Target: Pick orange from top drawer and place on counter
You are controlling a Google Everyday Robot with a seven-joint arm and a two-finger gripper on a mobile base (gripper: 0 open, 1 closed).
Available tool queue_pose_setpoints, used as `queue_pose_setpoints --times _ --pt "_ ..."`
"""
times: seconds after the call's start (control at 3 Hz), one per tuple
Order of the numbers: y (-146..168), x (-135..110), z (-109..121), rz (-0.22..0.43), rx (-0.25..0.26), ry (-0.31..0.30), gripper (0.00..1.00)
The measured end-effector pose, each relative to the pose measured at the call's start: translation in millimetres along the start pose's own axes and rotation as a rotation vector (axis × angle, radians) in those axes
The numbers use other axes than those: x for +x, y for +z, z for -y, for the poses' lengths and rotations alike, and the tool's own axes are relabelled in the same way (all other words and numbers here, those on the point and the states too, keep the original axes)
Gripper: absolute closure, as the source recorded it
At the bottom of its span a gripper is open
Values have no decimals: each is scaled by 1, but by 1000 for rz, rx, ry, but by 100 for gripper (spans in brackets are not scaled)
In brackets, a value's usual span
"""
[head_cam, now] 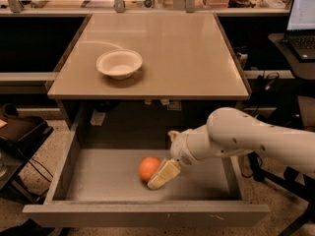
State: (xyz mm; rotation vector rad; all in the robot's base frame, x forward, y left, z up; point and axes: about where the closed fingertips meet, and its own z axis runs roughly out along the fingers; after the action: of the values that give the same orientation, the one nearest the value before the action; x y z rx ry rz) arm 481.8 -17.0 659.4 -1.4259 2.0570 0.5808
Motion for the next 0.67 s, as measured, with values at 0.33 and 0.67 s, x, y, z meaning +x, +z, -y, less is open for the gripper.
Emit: queue_pose_setpoints --times 0.33,0.67 --pt "15 12 -2 4 -29 30 0" --pt "34 7 -8 30 -72 17 0"
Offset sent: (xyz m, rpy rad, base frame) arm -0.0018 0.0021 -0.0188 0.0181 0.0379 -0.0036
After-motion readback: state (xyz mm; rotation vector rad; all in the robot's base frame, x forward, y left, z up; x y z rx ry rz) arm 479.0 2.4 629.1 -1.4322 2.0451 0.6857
